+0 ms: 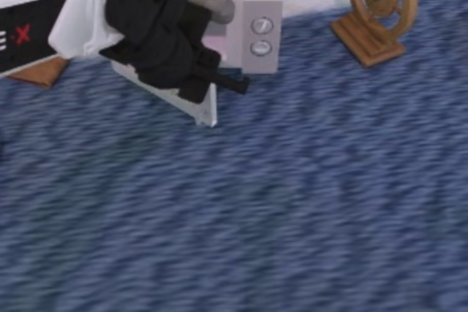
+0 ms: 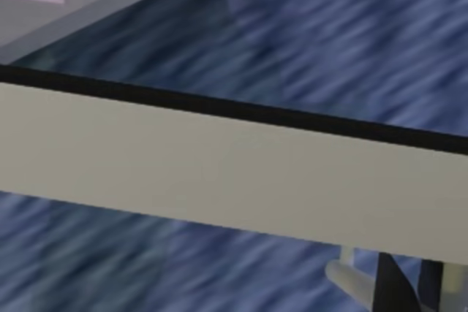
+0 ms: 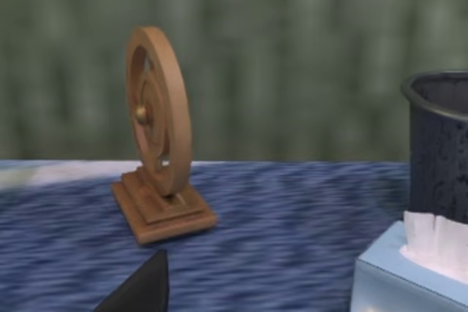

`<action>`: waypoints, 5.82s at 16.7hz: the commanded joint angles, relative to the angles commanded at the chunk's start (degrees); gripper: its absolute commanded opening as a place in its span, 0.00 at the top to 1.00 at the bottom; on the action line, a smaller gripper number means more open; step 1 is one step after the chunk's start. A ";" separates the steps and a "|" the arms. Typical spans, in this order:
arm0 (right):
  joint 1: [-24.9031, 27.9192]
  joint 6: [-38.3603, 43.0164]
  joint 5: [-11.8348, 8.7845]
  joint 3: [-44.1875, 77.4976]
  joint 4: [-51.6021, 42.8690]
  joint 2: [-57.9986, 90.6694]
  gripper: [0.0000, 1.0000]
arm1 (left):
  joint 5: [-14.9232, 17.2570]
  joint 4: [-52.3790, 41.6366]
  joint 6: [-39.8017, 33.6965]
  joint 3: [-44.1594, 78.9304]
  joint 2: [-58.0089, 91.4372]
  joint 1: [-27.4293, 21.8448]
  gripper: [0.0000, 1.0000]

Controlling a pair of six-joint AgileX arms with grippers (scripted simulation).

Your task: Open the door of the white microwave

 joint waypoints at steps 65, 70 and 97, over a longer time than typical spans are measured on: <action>0.00 0.00 0.00 0.00 0.00 0.00 0.00 | 10.08 -0.22 17.54 -8.23 -7.08 6.34 1.00; 0.00 0.00 0.00 0.00 0.00 0.00 0.00 | 10.08 -0.22 17.54 -8.23 -7.08 6.34 1.00; 0.00 0.00 0.00 0.00 0.00 0.00 0.00 | 15.54 -2.50 28.01 -10.26 -9.18 10.64 1.00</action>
